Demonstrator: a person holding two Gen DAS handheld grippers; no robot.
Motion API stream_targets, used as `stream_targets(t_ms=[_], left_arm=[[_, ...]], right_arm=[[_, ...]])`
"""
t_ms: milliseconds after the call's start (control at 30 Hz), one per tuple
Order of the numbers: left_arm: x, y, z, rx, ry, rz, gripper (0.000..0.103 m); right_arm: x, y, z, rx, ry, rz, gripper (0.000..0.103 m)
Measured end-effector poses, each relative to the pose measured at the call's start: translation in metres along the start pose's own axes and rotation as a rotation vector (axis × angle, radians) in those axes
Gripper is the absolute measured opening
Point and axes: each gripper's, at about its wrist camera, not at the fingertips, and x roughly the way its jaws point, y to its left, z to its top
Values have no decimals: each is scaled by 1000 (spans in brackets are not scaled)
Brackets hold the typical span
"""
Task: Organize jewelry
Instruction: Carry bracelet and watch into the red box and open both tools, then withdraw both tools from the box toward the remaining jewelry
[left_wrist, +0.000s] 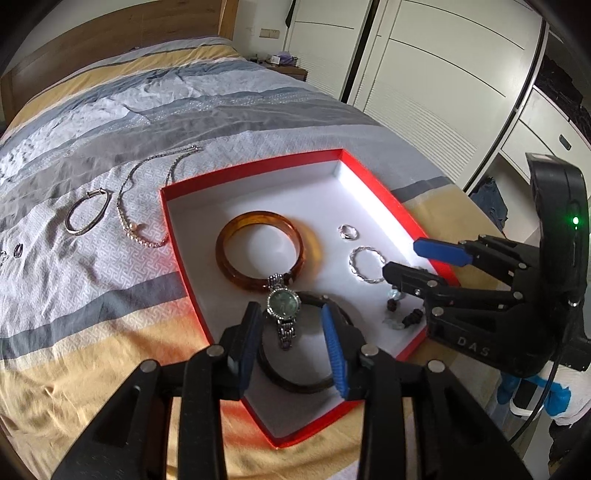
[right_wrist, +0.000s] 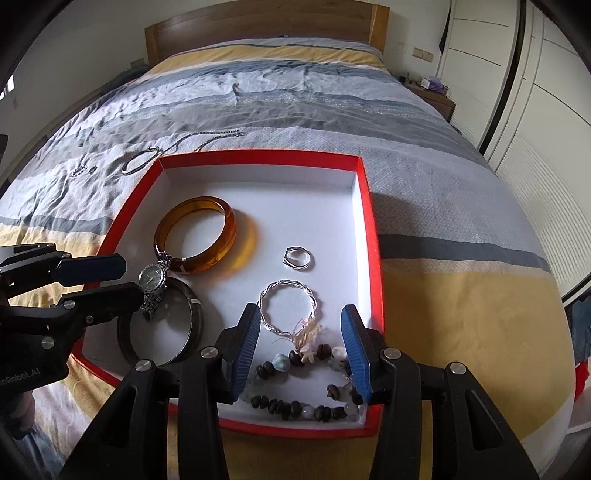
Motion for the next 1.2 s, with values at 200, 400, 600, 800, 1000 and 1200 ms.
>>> stream_targets(t_ms=[200, 400, 600, 800, 1000, 1200], left_arm=[[-41, -9, -4, 14, -36, 0, 35], [-86, -6, -18, 5, -71, 37, 35], [-129, 5, -40, -4, -88, 98, 35], [-168, 26, -65, -27, -100, 167, 35], [-205, 54, -88, -88, -129, 222, 35], [-239, 78, -110, -135, -167, 273, 35]], right_arm=[[-38, -3, -8, 60, -27, -28, 48], [-79, 3, -19, 133, -57, -33, 48], [-118, 28, -28, 155, -100, -18, 50], [-151, 63, -35, 140, -137, 9, 50], [-181, 98, -37, 140, -177, 48, 50], [-202, 134, -37, 120, -208, 83, 51]])
